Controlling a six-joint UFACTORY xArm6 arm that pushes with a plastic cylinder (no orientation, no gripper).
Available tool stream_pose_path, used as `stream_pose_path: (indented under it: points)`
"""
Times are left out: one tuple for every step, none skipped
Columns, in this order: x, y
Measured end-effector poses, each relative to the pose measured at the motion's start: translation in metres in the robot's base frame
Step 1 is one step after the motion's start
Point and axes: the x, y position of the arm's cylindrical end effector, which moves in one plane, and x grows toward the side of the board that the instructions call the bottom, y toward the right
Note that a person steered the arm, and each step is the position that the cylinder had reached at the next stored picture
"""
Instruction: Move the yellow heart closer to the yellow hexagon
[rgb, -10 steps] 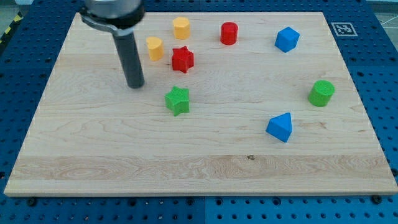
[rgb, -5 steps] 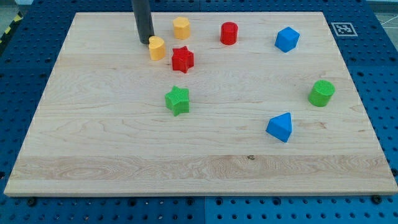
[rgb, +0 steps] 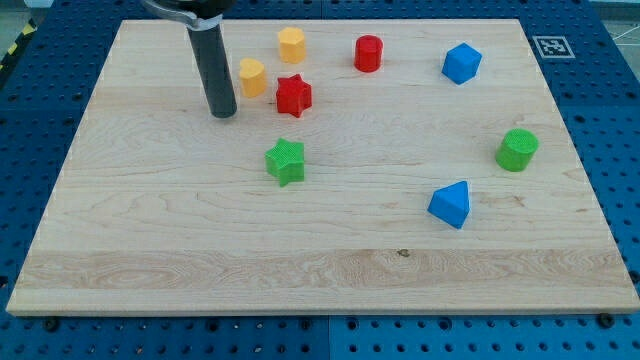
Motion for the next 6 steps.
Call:
stream_pose_path:
  points:
    - [-0.007,0.000]
    - [-0.055,0.017]
    - [-0.062,0.023]
    - [-0.068,0.027]
    - [-0.085,0.041]
    - [-0.083,0.037]
